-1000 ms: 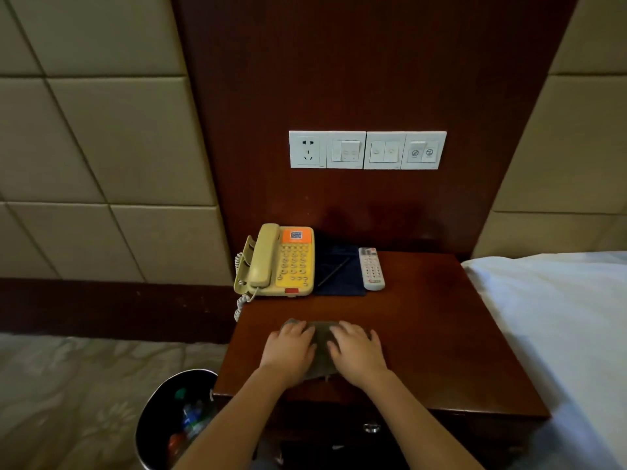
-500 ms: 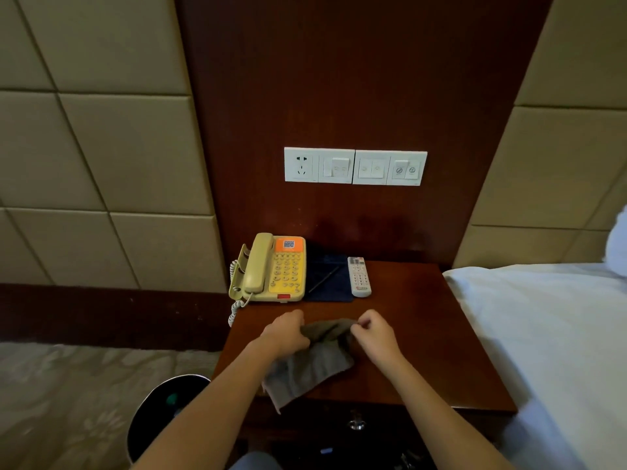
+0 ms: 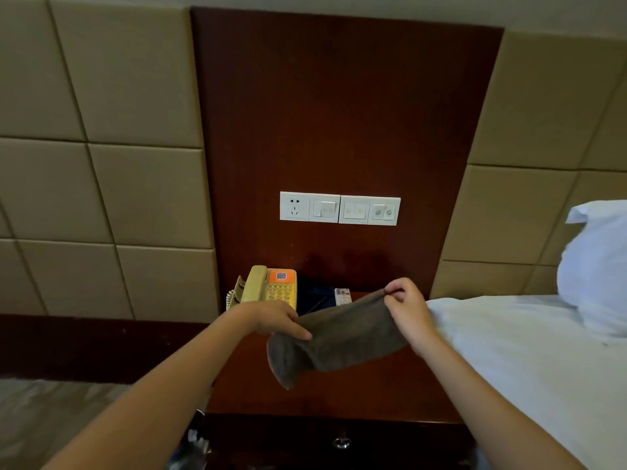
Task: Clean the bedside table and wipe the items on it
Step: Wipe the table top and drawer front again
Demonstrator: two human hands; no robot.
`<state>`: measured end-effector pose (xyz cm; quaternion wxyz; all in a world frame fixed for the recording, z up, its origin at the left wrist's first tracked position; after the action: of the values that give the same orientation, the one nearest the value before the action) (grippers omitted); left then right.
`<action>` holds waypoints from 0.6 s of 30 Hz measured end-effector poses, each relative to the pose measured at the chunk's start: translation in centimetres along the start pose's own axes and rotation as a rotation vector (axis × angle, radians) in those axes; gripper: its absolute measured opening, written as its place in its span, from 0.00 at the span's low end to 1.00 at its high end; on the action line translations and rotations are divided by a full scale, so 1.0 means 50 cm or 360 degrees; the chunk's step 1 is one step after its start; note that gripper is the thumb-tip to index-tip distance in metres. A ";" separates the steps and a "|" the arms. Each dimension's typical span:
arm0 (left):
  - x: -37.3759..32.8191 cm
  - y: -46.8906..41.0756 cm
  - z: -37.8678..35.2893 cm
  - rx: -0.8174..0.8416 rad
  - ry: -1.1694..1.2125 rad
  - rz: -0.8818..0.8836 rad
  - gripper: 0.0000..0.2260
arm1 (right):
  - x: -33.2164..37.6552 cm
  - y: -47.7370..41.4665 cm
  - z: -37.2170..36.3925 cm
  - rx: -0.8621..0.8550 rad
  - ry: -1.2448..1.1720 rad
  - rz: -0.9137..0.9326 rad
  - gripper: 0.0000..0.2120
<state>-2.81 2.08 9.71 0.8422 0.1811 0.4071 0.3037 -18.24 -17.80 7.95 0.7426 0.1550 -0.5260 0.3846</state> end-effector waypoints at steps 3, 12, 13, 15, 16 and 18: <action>-0.001 0.013 0.009 0.0356 0.0233 0.0148 0.15 | -0.009 0.003 0.021 0.0028 0.0056 -0.0031 0.11; 0.079 -0.122 -0.075 -0.0397 -0.0810 0.0473 0.16 | -0.179 -0.008 -0.011 0.0196 0.0455 -0.0456 0.15; 0.090 -0.141 -0.102 -0.0423 -0.0938 0.0499 0.18 | -0.209 -0.007 -0.020 0.0316 0.0665 -0.0513 0.17; 0.106 -0.167 -0.145 -0.0318 -0.0937 0.0402 0.17 | -0.257 0.000 -0.033 0.0562 0.1115 -0.0562 0.17; 0.109 -0.174 -0.160 -0.0260 -0.0908 0.0330 0.16 | -0.276 0.004 -0.038 0.0665 0.1267 -0.0584 0.15; 0.115 -0.179 -0.180 -0.0163 -0.0890 0.0205 0.15 | -0.300 0.009 -0.046 0.0838 0.1394 -0.0663 0.11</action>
<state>-3.91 -0.33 -3.99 0.9088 0.2405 0.1308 0.3149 -19.29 -22.18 -6.56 0.8885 0.2618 -0.0122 0.3768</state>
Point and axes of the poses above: each hand's wrist, its own y-axis away from the middle knuckle, its own z-axis out of the back of the hand, x = y × z, the point moved 1 cm from there along -y, towards the middle knuckle, and after that the axes turned 7 degrees about x, right-handed, at the moved point
